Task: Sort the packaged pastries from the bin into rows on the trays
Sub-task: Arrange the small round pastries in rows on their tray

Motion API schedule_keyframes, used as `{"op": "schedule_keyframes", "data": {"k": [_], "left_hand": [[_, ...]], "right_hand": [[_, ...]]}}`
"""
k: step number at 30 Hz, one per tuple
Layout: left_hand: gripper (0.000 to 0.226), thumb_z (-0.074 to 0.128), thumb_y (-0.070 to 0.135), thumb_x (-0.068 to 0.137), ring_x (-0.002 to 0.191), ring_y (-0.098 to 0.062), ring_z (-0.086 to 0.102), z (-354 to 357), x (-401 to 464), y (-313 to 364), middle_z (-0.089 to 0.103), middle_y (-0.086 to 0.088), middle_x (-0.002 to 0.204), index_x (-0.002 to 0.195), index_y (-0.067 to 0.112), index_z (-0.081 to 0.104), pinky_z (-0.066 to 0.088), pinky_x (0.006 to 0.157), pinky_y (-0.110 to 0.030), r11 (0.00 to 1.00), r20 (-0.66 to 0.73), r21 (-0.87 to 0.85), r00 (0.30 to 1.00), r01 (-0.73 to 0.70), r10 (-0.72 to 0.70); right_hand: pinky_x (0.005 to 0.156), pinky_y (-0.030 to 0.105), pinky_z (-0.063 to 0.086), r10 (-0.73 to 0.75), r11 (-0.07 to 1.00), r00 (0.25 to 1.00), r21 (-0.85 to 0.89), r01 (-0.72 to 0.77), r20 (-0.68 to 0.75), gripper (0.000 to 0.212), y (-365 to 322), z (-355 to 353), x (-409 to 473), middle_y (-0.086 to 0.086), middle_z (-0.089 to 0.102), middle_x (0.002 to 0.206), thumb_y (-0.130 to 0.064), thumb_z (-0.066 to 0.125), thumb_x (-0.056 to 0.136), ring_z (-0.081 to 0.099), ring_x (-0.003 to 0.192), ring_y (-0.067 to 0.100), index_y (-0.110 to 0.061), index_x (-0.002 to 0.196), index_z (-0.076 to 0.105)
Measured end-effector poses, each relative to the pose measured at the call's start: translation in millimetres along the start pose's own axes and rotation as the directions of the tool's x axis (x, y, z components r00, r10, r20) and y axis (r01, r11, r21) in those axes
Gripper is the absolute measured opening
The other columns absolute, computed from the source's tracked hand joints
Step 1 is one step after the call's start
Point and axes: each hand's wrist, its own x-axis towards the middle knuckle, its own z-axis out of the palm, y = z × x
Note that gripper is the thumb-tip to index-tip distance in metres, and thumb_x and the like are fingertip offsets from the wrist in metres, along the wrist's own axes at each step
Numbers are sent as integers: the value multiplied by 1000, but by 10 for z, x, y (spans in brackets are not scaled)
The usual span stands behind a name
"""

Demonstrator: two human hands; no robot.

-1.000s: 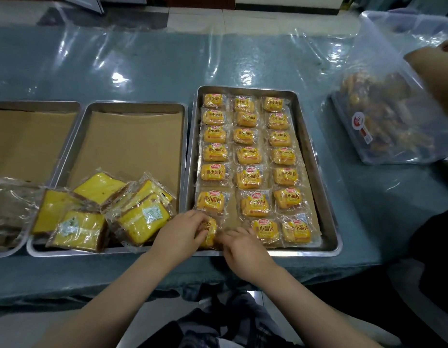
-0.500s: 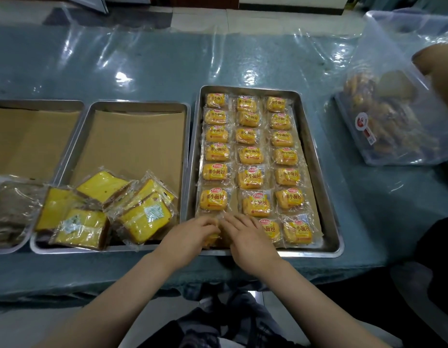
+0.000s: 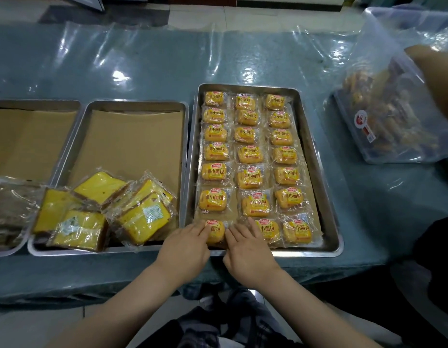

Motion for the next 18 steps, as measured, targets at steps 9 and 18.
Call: {"op": "schedule_keyframes", "data": {"k": [9,18], "left_hand": [[80,0,49,84,150,-20,6,89,22,-39,-3,-7,160,155,12,7,-5,117,-35,998,72,40,996,-57,54],[73,31,39,81,138,-27,41,144,-141,-70,31,-13,154,147,10,39,19,112,-39,991,102,102,992,-89,79]], "right_hand": [[113,50,16,-25,999,991,38,30,-134,57,12,-11,-50,7,51,145,-40,36,93,47,134,26,-13,140,53],[112,52,13,-41,999,999,34,42,-32,55,84,55,-146,7,46,148,-47,31,99,42,139,26,-20,144,48]]}}
